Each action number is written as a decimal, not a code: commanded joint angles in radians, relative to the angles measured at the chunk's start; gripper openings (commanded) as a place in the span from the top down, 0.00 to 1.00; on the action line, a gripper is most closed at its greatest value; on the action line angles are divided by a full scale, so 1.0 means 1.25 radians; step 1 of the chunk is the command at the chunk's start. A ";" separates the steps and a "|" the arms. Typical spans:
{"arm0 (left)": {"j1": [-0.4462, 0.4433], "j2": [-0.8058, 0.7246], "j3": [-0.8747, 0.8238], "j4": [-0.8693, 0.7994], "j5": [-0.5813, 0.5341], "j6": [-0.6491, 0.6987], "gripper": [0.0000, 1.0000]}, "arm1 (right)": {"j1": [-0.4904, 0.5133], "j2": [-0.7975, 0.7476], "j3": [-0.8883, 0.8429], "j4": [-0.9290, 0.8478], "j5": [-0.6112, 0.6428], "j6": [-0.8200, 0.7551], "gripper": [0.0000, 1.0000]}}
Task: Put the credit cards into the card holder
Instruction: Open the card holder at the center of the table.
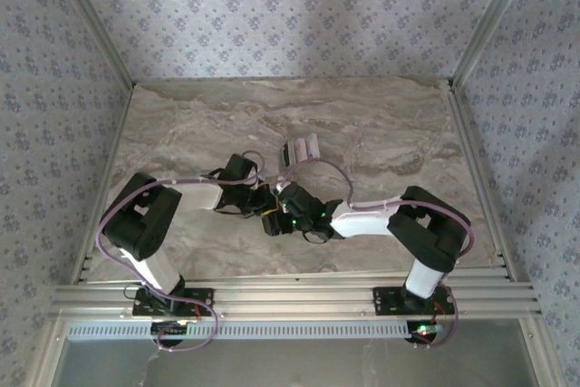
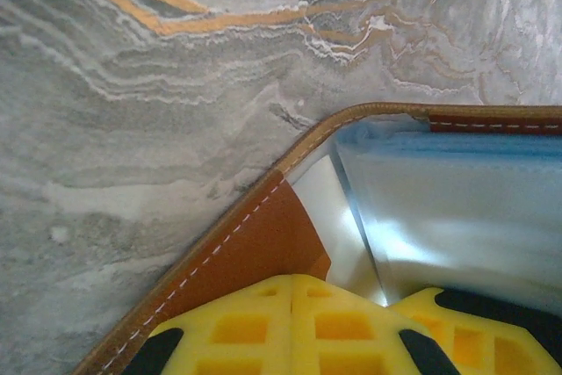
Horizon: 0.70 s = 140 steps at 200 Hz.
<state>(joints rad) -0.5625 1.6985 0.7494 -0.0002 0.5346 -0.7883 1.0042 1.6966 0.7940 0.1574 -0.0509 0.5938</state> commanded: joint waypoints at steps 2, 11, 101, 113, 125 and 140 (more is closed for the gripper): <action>-0.010 0.039 -0.024 -0.049 -0.051 0.036 0.96 | -0.016 -0.029 -0.017 -0.098 -0.040 -0.006 0.33; -0.012 0.045 -0.023 -0.053 -0.051 0.044 0.96 | -0.028 -0.034 -0.006 -0.112 -0.039 -0.016 0.33; -0.019 0.076 -0.031 -0.054 -0.052 0.066 0.96 | -0.121 -0.044 0.102 -0.207 -0.036 -0.095 0.33; -0.019 0.076 -0.031 -0.055 -0.052 0.067 0.96 | -0.125 -0.042 0.114 -0.214 -0.038 -0.102 0.33; -0.019 0.076 -0.030 -0.056 -0.053 0.069 0.96 | -0.129 -0.036 0.129 -0.226 -0.026 -0.110 0.33; -0.021 0.076 -0.028 -0.059 -0.052 0.072 0.96 | -0.137 -0.029 0.141 -0.235 -0.014 -0.118 0.33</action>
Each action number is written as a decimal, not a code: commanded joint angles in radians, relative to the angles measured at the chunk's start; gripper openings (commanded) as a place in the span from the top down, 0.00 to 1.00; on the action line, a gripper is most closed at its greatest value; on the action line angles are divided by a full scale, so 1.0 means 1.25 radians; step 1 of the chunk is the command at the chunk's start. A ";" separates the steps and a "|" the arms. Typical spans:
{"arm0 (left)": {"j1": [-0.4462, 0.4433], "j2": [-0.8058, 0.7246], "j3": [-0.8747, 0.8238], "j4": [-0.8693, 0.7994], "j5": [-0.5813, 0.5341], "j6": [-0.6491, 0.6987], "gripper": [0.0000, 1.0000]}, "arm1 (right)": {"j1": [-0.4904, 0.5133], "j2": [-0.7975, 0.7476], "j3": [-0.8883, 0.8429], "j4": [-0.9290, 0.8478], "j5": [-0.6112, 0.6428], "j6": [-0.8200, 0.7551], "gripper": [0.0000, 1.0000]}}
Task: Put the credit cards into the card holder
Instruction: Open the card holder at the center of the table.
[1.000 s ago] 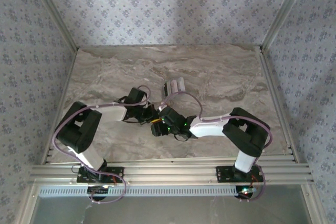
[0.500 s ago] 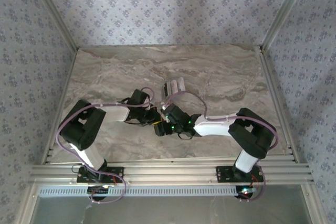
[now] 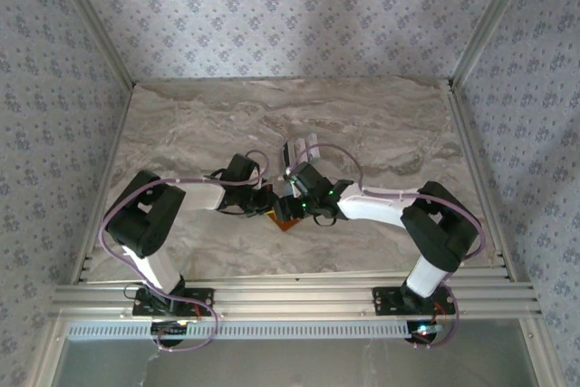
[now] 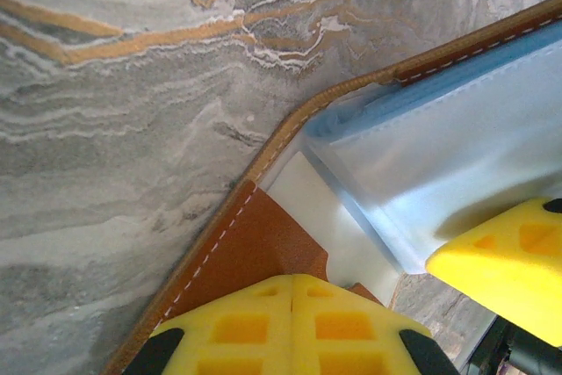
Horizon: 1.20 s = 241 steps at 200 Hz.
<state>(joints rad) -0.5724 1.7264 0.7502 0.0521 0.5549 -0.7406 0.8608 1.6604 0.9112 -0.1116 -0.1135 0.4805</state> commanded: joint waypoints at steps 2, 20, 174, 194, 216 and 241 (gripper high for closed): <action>-0.013 0.053 -0.028 -0.101 -0.068 0.034 0.96 | -0.023 0.001 0.049 -0.022 0.040 -0.028 0.33; -0.015 0.052 -0.025 -0.113 -0.072 0.042 0.96 | -0.030 0.004 0.055 -0.029 0.064 -0.039 0.33; -0.047 0.021 0.108 -0.293 -0.229 0.126 0.92 | -0.007 -0.024 -0.251 0.122 0.107 0.219 0.37; -0.048 0.037 0.123 -0.291 -0.242 0.151 0.91 | 0.033 -0.065 -0.313 0.175 0.158 0.315 0.41; -0.053 0.049 0.131 -0.276 -0.237 0.179 0.87 | 0.101 -0.084 -0.340 0.186 0.259 0.425 0.42; -0.055 0.064 0.125 -0.258 -0.218 0.184 0.86 | 0.143 -0.066 -0.331 0.203 0.289 0.473 0.42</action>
<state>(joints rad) -0.6380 1.7493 0.9184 -0.2131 0.3511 -0.5514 0.9966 1.5238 0.5381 0.2916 0.2020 0.9157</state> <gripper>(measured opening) 0.135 0.578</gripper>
